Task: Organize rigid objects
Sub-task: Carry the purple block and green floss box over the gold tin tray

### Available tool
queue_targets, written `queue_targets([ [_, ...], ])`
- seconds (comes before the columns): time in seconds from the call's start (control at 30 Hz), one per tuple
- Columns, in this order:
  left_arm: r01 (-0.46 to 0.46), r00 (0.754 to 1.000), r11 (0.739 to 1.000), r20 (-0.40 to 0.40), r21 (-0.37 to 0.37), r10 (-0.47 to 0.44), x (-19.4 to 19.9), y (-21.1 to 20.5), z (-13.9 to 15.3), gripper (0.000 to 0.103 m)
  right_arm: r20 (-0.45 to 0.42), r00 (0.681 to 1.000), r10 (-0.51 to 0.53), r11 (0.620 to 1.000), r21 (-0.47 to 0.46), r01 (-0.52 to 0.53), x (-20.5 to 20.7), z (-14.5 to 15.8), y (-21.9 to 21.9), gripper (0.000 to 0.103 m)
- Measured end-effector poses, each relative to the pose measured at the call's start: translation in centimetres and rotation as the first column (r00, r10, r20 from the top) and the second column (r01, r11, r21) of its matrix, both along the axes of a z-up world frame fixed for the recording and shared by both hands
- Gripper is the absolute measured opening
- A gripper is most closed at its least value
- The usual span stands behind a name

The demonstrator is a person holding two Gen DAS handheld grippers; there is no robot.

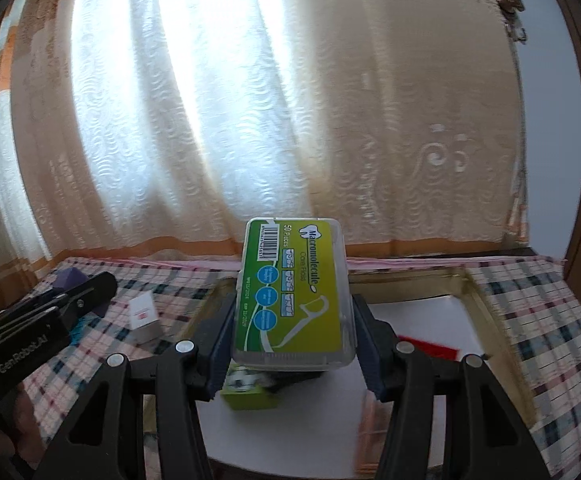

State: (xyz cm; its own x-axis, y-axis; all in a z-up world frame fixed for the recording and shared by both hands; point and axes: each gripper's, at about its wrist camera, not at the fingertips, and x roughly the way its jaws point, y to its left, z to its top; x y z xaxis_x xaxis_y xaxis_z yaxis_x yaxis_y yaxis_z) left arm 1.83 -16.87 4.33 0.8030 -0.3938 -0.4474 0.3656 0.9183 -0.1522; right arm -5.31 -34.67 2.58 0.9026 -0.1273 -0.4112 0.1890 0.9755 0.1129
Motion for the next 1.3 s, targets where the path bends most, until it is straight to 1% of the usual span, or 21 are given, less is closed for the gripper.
queue_targets([
  [0.1,0.02,1.0,1.0,0.001,0.004,-0.02,0.0,-1.5,0.0,0.039,-0.002,0.999,-0.038,0.999,-0.007,0.038,0.0,-0.1,-1.8,0.056],
  [0.27,0.044,0.999,0.999,0.002,0.022,-0.044,0.1,-3.7,-0.5,0.039,-0.018,0.995,-0.1,0.995,0.028,0.1,0.0,-0.7,-5.1,0.056],
  [0.37,0.048,0.999,0.998,-0.007,0.044,-0.047,0.5,-4.9,-1.3,0.039,-0.037,0.991,-0.131,0.991,0.011,0.131,0.4,-1.1,-5.9,0.056],
  [0.6,0.064,0.996,0.994,-0.07,0.093,-0.058,1.3,-7.1,-3.8,0.039,-0.096,0.986,-0.136,0.99,-0.034,0.133,2.6,-2.3,-5.1,0.056],
  [0.73,0.073,0.994,0.99,-0.086,0.119,-0.063,1.3,-8.0,-4.6,0.039,-0.122,0.983,-0.136,0.99,-0.036,0.133,3.2,-2.8,-4.9,0.056],
  [1.1,0.076,0.994,0.99,-0.085,0.117,-0.066,1.3,-8.7,-4.6,0.039,-0.121,0.981,-0.152,0.988,-0.017,0.151,3.5,-2.7,-5.3,0.056],
  [1.3,0.078,0.994,0.99,-0.087,0.114,-0.068,1.4,-9.6,-4.3,0.039,-0.119,0.976,-0.18,0.983,-0.003,0.181,3.4,-2.6,-6.1,0.056],
])
